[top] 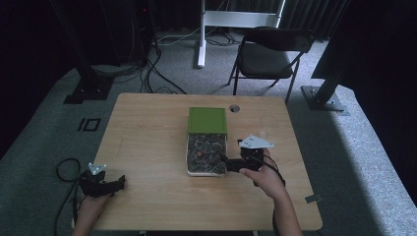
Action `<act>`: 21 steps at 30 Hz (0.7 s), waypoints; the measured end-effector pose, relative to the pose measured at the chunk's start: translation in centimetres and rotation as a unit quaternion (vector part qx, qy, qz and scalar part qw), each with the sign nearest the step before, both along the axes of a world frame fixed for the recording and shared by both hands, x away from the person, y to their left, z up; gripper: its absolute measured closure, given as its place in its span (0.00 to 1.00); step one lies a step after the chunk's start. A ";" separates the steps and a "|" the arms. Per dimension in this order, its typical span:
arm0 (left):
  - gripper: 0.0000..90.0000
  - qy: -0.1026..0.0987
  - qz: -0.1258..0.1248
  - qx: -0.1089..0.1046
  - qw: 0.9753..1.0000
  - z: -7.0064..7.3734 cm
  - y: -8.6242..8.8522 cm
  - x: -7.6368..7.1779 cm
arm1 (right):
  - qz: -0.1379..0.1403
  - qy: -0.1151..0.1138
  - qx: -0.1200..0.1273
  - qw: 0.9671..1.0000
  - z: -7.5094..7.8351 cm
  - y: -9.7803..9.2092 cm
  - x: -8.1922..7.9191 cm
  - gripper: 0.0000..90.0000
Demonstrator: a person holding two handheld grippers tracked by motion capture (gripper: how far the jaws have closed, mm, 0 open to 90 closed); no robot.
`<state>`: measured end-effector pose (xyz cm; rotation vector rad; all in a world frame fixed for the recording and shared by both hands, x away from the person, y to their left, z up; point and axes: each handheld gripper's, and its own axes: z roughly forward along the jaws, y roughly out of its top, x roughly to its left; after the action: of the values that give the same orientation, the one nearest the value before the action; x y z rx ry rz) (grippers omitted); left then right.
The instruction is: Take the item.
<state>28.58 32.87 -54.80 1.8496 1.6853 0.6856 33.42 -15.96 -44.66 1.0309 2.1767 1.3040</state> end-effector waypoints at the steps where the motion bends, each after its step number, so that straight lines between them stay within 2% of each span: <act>1: 0.00 0.000 0.000 0.000 1.000 0.0 0.0 0.0 | -0.002 0.000 0.001 1.000 0.1 0.3 0.1 0.17; 21: 0.00 0.000 0.000 0.000 1.000 0.0 0.0 0.0 | 0.033 0.002 -0.006 0.999 0.0 3.4 0.7 0.17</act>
<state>28.58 32.87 -54.80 1.8490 1.6855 0.6857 34.11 -12.54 -44.65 0.9639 2.2363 1.3172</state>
